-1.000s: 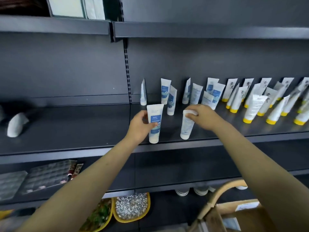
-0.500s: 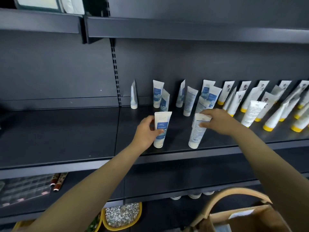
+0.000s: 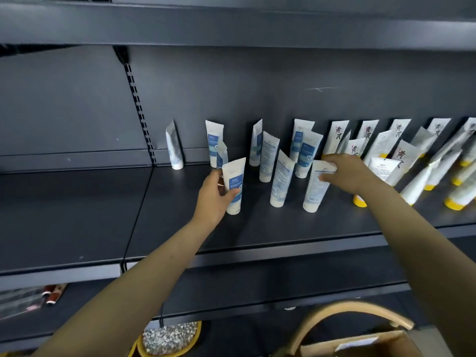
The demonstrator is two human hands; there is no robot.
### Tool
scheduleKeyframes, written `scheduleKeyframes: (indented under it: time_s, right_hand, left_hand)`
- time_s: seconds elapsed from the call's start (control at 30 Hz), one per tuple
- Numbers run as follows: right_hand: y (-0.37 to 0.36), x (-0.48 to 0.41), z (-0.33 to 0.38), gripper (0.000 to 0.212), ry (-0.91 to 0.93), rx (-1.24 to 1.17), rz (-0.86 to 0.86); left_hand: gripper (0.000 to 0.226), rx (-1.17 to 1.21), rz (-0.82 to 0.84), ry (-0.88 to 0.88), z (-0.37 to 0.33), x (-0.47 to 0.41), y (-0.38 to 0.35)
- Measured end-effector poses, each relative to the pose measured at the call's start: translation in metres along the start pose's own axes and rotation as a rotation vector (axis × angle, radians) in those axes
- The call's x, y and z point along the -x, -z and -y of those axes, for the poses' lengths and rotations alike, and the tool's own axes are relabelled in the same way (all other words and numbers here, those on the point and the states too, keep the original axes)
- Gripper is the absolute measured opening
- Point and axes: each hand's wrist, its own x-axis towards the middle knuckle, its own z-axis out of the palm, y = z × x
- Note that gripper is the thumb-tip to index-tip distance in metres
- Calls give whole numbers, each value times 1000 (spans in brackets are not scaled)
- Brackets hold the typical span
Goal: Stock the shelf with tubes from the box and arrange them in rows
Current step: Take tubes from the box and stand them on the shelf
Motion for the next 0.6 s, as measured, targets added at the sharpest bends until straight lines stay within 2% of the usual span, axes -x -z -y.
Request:
scheduleKeyframes:
  time_s: [0.17, 0.27, 0.33, 0.43, 0.6]
  right_hand:
    - [-5, -15, -8, 48, -35, 43, -110]
    - [-9, -17, -8, 33, -28, 90, -181]
    - [-13, -18, -7, 24, -58, 42, -194]
    - [-17, -19, -5, 28, -104, -72, -175]
    - [-19, -21, -6, 29, -167, -257, -134]
  left_hand:
    - [37, -31, -53, 20, 3, 1, -13]
    - [35, -29, -50, 64, 4, 2, -14]
    - [34, -50, -11, 90, 8, 7, -8]
    - [35, -79, 35, 133, 20, 15, 10]
    - [45, -83, -58, 235, 40, -2, 48]
